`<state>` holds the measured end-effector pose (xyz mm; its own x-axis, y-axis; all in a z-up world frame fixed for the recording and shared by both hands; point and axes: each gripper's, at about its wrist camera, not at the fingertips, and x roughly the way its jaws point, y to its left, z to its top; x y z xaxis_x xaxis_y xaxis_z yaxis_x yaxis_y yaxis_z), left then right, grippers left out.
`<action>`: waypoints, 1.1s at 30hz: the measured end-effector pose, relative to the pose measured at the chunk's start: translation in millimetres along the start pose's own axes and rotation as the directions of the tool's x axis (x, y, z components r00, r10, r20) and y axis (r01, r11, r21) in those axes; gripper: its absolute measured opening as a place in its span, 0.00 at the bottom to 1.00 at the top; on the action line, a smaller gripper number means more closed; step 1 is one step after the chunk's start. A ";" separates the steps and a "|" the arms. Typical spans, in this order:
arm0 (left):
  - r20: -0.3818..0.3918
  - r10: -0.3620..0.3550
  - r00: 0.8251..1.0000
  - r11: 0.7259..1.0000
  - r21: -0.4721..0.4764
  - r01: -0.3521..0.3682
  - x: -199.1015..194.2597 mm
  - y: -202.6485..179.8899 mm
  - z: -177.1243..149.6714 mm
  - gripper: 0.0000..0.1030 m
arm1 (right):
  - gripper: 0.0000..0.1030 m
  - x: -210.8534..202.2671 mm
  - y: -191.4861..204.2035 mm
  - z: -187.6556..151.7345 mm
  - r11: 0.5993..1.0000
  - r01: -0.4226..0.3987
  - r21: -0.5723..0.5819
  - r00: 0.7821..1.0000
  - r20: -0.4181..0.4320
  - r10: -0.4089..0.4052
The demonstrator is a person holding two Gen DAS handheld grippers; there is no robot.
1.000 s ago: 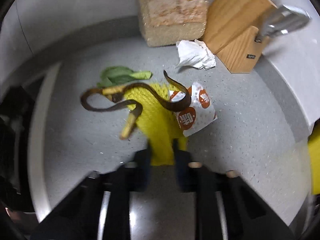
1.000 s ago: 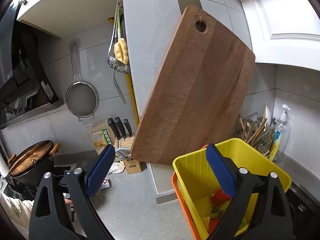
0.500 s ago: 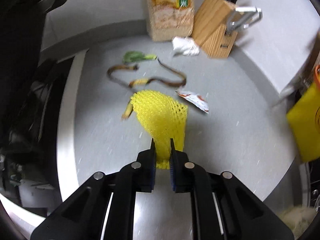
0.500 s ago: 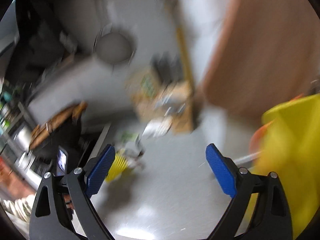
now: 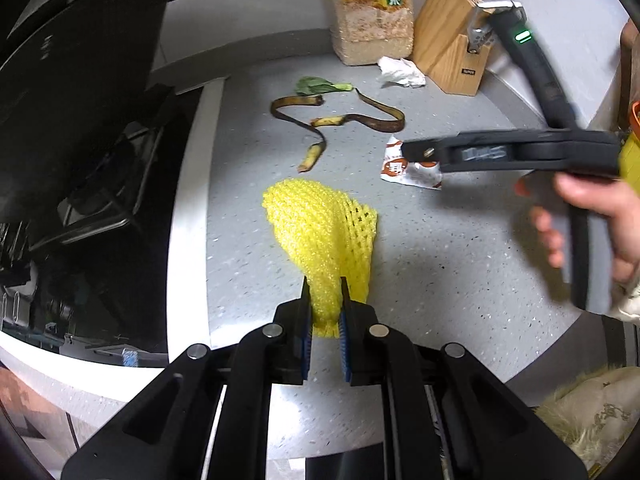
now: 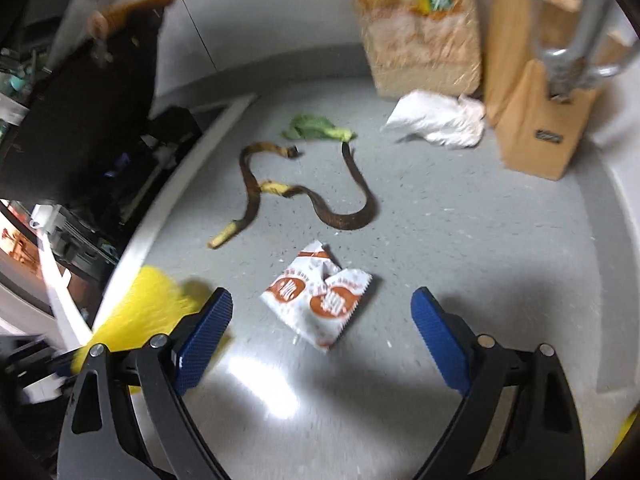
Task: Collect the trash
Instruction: 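Grasp the yellow foam net with the left gripper while the right grasps the red-white snack wrapper, then carry both items over the yellow bin and open both grippers to drop them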
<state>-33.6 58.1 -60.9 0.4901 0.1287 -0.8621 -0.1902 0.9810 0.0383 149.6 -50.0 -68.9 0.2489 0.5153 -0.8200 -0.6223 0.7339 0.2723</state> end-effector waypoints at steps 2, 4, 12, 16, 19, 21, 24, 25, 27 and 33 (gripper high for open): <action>0.006 0.011 1.000 1.000 -0.009 -0.011 -2.2 4.2 -0.9 0.12 | 0.86 18.6 1.2 1.9 1.000 0.013 0.016 0.999 -0.047 -0.012; 0.013 0.019 1.000 1.000 -0.021 -0.018 -3.5 7.7 -1.1 0.12 | 0.78 28.5 2.5 1.9 1.000 0.007 0.029 0.998 -0.067 -0.005; 0.016 0.011 1.000 1.000 -0.008 -0.011 -1.0 7.5 4.2 0.12 | 0.03 11.0 10.3 -1.2 1.000 0.016 -0.020 1.000 0.003 -0.016; 0.027 -0.008 1.000 1.000 -0.008 0.008 1.1 3.3 9.1 0.12 | 0.03 -55.1 7.2 -5.3 0.997 -0.061 0.036 0.990 0.126 0.056; 0.057 -0.033 0.998 0.999 0.009 0.032 -4.1 -4.8 16.0 0.12 | 0.03 -137.0 12.2 -11.2 0.997 -0.072 0.025 0.961 0.270 0.063; 0.071 -0.056 0.996 0.998 0.022 0.054 -7.2 -11.1 21.3 0.12 | 0.03 -202.9 4.7 -19.4 0.999 -0.021 0.048 0.925 0.379 0.002; 0.082 -0.090 0.993 0.994 0.062 0.085 -9.8 -25.2 30.9 0.12 | 0.03 -299.0 -22.5 -43.0 0.976 0.167 0.138 0.830 0.515 -0.215; 0.084 -0.101 0.991 0.993 0.076 0.094 -9.8 -30.0 33.0 0.12 | 0.03 -327.2 -34.5 -53.5 0.955 0.231 0.189 0.790 0.537 -0.297; 0.084 -0.119 0.989 0.988 0.113 0.109 -7.8 -41.2 37.8 0.12 | 0.03 -368.2 -62.7 -76.6 0.877 0.390 0.279 0.729 0.489 -0.480; 0.090 -0.169 0.981 0.973 0.175 0.152 -4.9 -70.2 49.0 0.12 | 0.28 -404.7 -145.3 -145.2 0.562 0.632 0.534 0.593 0.136 -0.794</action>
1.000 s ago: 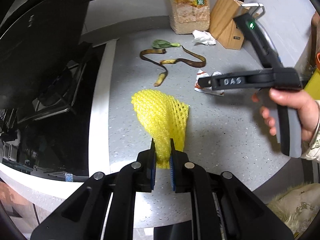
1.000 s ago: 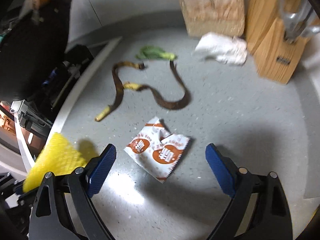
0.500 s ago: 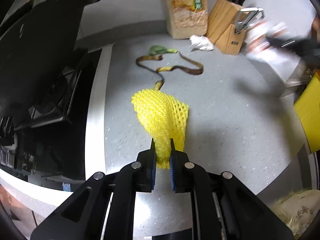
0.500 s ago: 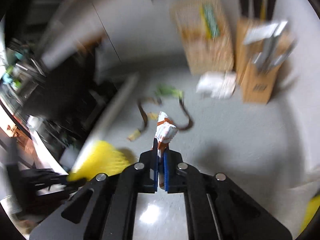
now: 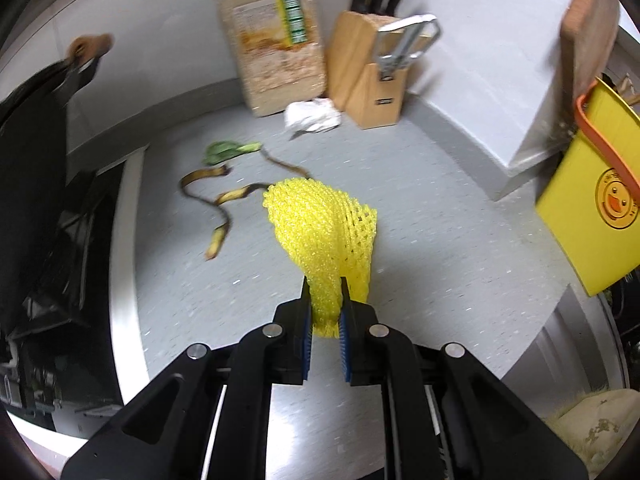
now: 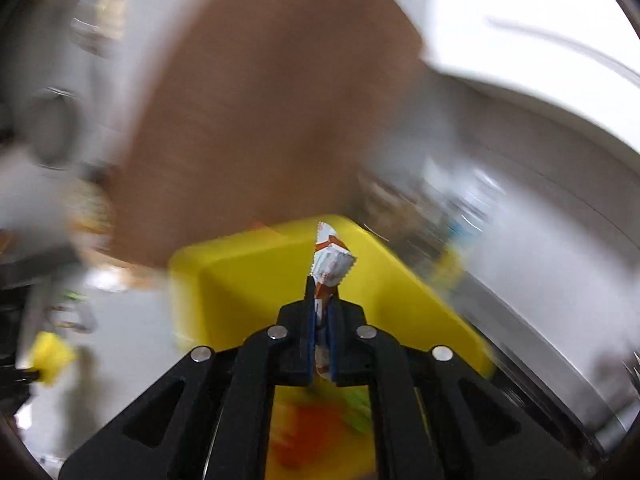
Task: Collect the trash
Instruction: 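Carry both items over the yellow bin and open both grippers to drop them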
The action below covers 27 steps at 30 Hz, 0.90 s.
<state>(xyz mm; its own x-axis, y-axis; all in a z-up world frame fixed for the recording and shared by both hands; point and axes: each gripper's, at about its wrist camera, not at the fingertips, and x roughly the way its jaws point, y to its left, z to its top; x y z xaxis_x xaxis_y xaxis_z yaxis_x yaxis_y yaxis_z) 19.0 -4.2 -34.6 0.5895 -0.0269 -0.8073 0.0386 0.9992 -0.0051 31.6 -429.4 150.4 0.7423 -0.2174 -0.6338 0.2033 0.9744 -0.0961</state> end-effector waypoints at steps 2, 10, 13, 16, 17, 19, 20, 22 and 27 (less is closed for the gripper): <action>0.012 -0.027 1.000 1.000 0.014 0.027 -1.4 -9.0 4.3 0.12 | 0.75 17.1 -8.1 -10.5 0.999 0.029 0.030 0.993 -0.116 -0.025; 0.190 -0.209 0.959 0.972 0.151 0.181 -59.0 -74.9 43.3 0.12 | 0.84 -15.0 -26.0 -9.6 0.987 0.003 0.159 1.000 0.021 -0.007; 0.270 -0.315 0.910 0.939 0.226 0.258 -88.6 -107.2 66.4 0.12 | 0.84 -23.2 -35.8 -16.6 0.979 0.003 0.206 0.999 0.033 -0.010; 0.284 -0.495 0.821 0.849 0.361 0.387 -116.6 -152.8 96.9 0.12 | 0.84 -27.0 -48.5 -17.5 0.968 0.011 0.251 0.999 0.040 -0.022; 0.283 -0.546 0.788 0.812 0.409 0.416 -124.1 -170.9 107.8 0.12 | 0.84 -28.9 -52.1 -19.1 0.964 0.014 0.265 0.999 0.042 -0.026; 0.270 -0.606 0.748 0.757 0.482 0.440 -131.1 -202.3 124.6 0.12 | 0.84 -34.6 -60.8 -22.5 0.955 0.014 0.297 0.998 0.054 -0.031; 0.244 -0.639 0.730 0.720 0.525 0.454 -131.6 -225.2 135.7 0.12 | 0.84 -38.3 -64.4 -24.3 0.951 0.016 0.308 0.997 0.061 -0.037; 0.224 -0.648 0.728 0.692 0.573 0.439 -129.1 -252.9 145.8 0.12 | 0.86 -48.0 -73.7 -27.6 0.946 0.035 0.323 0.995 0.077 -0.063; 0.036 -0.630 0.776 0.605 0.649 0.461 -87.7 -325.3 161.9 0.12 | 0.88 -64.0 -102.0 -40.4 0.922 0.058 0.384 0.991 0.091 -0.100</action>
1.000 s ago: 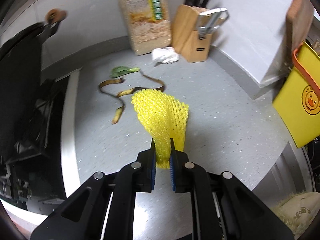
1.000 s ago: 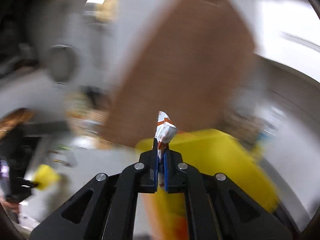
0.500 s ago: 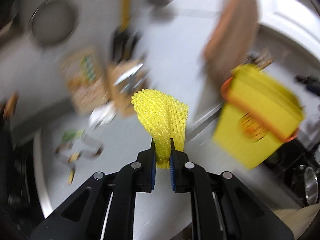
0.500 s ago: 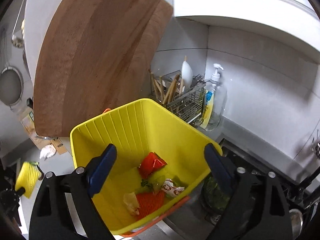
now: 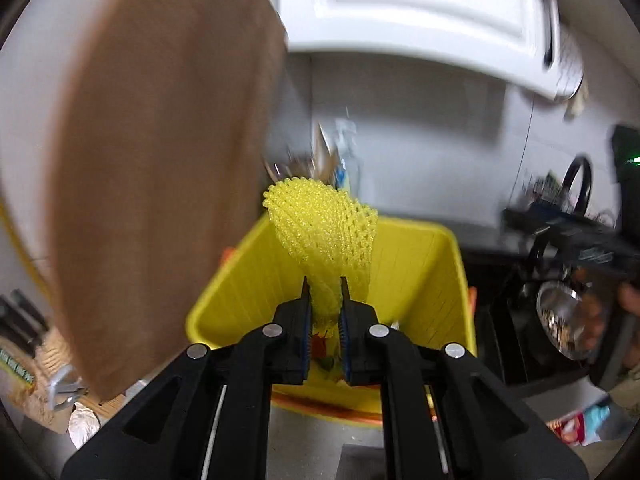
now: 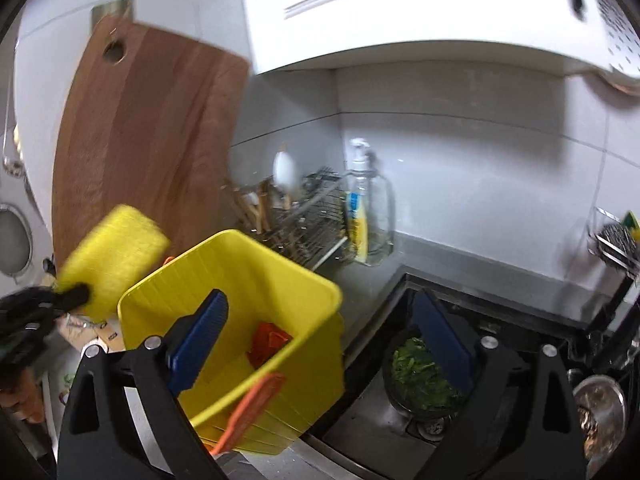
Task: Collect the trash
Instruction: 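Carry both items over the yellow bin and open both grippers to drop them, then lower the left gripper to the long banana peel and grasp it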
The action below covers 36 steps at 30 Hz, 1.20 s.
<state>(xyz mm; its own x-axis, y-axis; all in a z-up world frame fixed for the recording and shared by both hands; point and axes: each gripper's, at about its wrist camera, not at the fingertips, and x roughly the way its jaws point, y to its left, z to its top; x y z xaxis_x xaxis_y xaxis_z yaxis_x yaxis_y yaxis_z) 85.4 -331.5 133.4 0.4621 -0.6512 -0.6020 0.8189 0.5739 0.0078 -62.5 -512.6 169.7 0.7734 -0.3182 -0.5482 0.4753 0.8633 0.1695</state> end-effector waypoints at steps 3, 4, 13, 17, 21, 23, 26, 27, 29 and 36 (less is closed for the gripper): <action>-0.136 -0.033 0.990 0.999 0.022 0.036 36.6 -3.4 7.2 0.34 | 0.89 -6.0 -18.7 -2.8 0.999 0.010 0.054 1.000 -0.002 -0.010; -0.163 -0.014 0.987 1.000 0.024 0.018 41.3 -7.0 6.6 0.49 | 0.89 -8.1 -23.0 -3.5 0.998 0.013 0.067 1.000 0.001 -0.013; -0.024 -0.025 0.999 0.998 -0.056 0.023 -21.9 0.5 -7.3 0.96 | 0.89 -11.8 -18.4 -1.4 0.998 -0.039 0.048 0.999 0.035 0.038; -0.021 0.056 0.998 0.991 -0.120 -0.058 -39.1 18.0 -30.8 0.96 | 0.91 -8.7 -5.1 2.5 0.999 -0.023 0.035 0.997 0.076 0.020; 0.046 0.153 0.987 0.956 -0.261 -0.137 -79.1 46.0 -74.5 0.96 | 0.91 -17.0 10.7 9.3 0.985 -0.165 0.041 0.977 0.144 0.158; 0.018 0.263 0.965 0.905 -0.350 -0.240 -92.0 64.5 -114.1 0.96 | 0.92 -26.9 21.6 10.5 0.972 -0.235 0.003 0.954 0.193 0.230; -0.124 0.432 0.893 0.803 -0.399 -0.443 -93.3 86.2 -176.7 0.96 | 0.92 -43.4 48.2 7.9 0.934 -0.340 -0.113 0.898 0.256 0.358; -0.187 0.504 0.843 0.748 -0.393 -0.535 -91.4 94.7 -203.7 0.96 | 0.92 -45.2 55.7 6.8 0.923 -0.359 -0.137 0.887 0.258 0.383; -0.262 0.604 0.753 0.666 -0.353 -0.657 -88.7 107.1 -242.0 0.96 | 0.92 -45.2 70.7 5.6 0.902 -0.395 -0.177 0.869 0.246 0.429; -0.484 0.647 0.588 0.509 -0.300 -0.807 -80.4 176.0 -350.8 0.71 | 0.92 -36.8 124.0 -0.4 0.818 -0.520 -0.247 0.818 0.132 0.560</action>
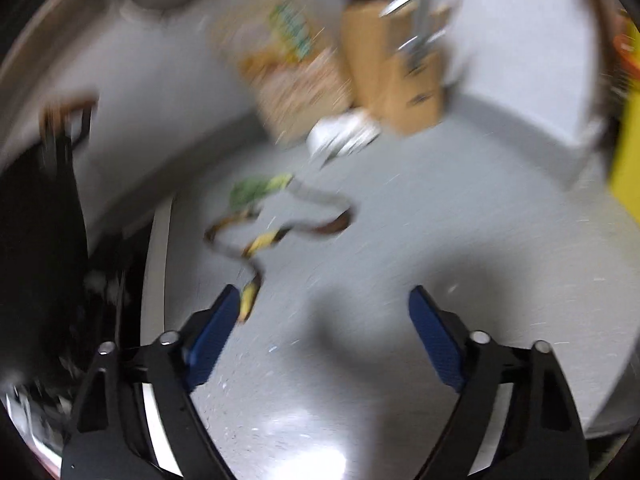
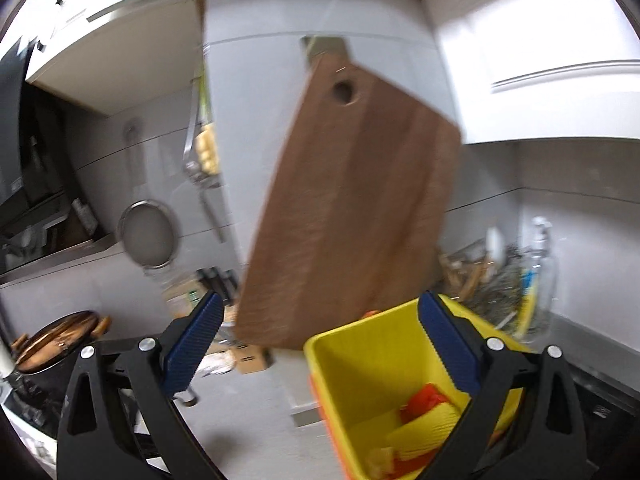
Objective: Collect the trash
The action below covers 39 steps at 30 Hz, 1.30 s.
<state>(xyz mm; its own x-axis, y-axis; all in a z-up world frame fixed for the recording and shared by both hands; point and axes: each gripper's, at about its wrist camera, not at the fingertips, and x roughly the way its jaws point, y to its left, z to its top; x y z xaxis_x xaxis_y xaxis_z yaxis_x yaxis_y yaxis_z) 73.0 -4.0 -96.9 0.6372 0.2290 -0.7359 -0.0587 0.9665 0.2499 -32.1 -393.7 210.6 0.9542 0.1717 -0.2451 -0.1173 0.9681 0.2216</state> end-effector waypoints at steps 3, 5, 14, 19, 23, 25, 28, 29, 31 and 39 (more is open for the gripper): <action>-0.068 0.022 0.997 0.997 -0.069 -0.026 31.5 30.4 -5.0 0.68 | 0.92 7.9 20.0 -3.5 0.998 -0.043 -0.036 0.999 -0.031 0.042; -0.099 0.006 0.995 0.995 -0.103 -0.016 45.5 44.1 -2.3 0.68 | 0.92 11.3 31.5 -6.9 0.996 -0.066 -0.054 0.996 -0.056 0.063; -0.139 -0.127 0.982 0.978 -0.181 0.101 79.5 62.2 19.8 0.38 | 0.92 11.4 55.6 -15.1 0.991 -0.079 -0.109 0.993 -0.099 0.068; -0.162 -0.250 0.955 0.934 -0.302 0.193 73.6 73.2 9.0 0.05 | 0.92 12.5 55.6 -19.9 0.993 -0.087 -0.085 0.991 -0.111 0.078; -0.097 -0.322 0.942 0.904 -0.327 0.275 33.6 72.4 -1.2 0.04 | 0.92 23.2 60.8 -27.2 0.990 -0.125 -0.061 0.983 -0.146 0.115; -0.057 -0.350 0.935 0.889 -0.333 0.313 6.8 72.8 -7.6 0.04 | 0.92 31.8 68.0 -31.5 0.986 -0.158 -0.058 0.974 -0.174 0.146; -0.026 -0.371 0.928 0.867 -0.368 0.337 -14.6 78.3 -16.9 0.04 | 0.92 52.3 87.1 -43.7 0.967 -0.248 -0.066 0.945 -0.237 0.226; -0.014 -0.377 0.926 0.860 -0.378 0.344 -23.8 80.0 -21.2 0.04 | 0.92 60.5 94.6 -48.7 0.960 -0.271 -0.073 0.934 -0.263 0.243; -0.010 -0.375 0.927 0.860 -0.378 0.344 -34.9 80.6 -28.6 0.04 | 0.92 84.3 116.9 -63.4 0.933 -0.351 -0.083 0.890 -0.339 0.305; -0.060 -0.300 0.952 0.870 -0.426 0.247 -53.5 83.9 -72.2 0.04 | 0.87 211.4 212.6 -152.1 0.796 -0.605 0.003 0.593 -0.665 0.453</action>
<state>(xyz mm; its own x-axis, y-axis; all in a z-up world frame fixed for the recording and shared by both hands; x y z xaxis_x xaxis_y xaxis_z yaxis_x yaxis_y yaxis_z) -21.6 73.3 -81.9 0.5781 -0.0651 -0.8134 -0.2207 0.9472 -0.2326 102.8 -123.8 62.4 0.3300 0.6622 -0.6727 -0.6694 0.6666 0.3279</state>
